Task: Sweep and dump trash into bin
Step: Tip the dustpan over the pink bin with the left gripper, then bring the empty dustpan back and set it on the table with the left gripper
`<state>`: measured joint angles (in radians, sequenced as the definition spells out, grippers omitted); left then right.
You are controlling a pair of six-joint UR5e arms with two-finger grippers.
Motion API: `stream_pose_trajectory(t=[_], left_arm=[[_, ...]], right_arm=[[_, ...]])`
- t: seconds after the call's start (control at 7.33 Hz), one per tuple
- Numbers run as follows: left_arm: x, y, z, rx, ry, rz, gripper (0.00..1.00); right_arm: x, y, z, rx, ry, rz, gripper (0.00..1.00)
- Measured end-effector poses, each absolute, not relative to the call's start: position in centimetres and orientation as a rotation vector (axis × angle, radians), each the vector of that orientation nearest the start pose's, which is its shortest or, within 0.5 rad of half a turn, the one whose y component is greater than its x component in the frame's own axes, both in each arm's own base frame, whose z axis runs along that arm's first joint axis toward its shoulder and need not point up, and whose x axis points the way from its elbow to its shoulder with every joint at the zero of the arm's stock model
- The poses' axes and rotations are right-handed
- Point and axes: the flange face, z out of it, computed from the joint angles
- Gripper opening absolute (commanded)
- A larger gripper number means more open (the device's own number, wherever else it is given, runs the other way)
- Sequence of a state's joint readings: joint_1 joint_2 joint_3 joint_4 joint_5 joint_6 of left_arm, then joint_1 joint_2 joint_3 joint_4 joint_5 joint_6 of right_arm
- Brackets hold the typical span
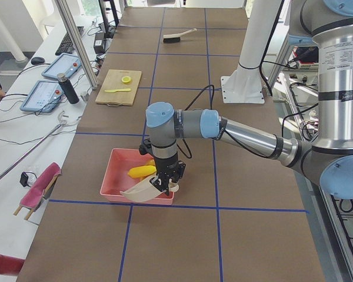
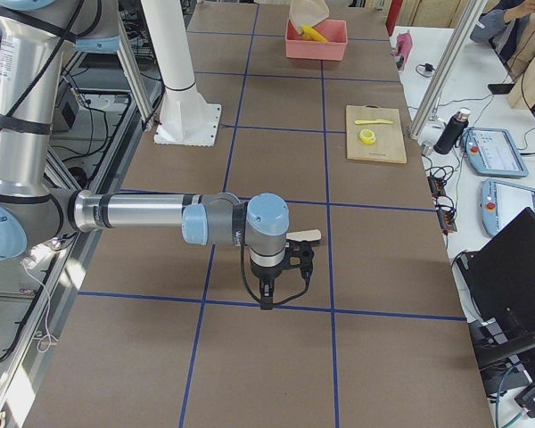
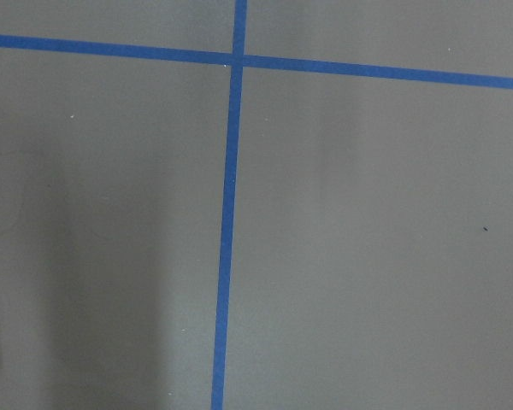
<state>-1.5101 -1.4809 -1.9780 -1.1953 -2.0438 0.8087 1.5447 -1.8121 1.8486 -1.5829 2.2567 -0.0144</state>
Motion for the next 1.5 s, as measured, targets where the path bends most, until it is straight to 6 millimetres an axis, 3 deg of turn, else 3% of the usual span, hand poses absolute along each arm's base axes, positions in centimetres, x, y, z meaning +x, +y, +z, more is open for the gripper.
stream_pose_trajectory(t=[0.55,0.68,0.95,1.23,1.5], left_arm=[[-6.3,-43.1,54.6,0.134,0.450,0.884,0.00],[-7.3,-42.7,54.0,0.147,0.446,0.897,0.00],[-12.1,-41.3,52.8,0.201,0.424,0.881,0.00],[-15.7,-40.5,50.0,0.291,0.397,0.841,0.00],[-14.4,-42.9,46.4,0.385,0.405,0.888,0.00]], right_arm=[[6.0,-39.3,63.8,0.016,-0.687,-0.046,1.00],[6.0,-39.2,63.8,0.014,-0.687,-0.045,1.00],[6.0,-39.1,63.9,0.011,-0.688,-0.044,1.00],[6.0,-39.0,64.1,0.007,-0.688,-0.042,1.00],[6.0,-38.9,64.7,-0.003,-0.688,-0.039,1.00]])
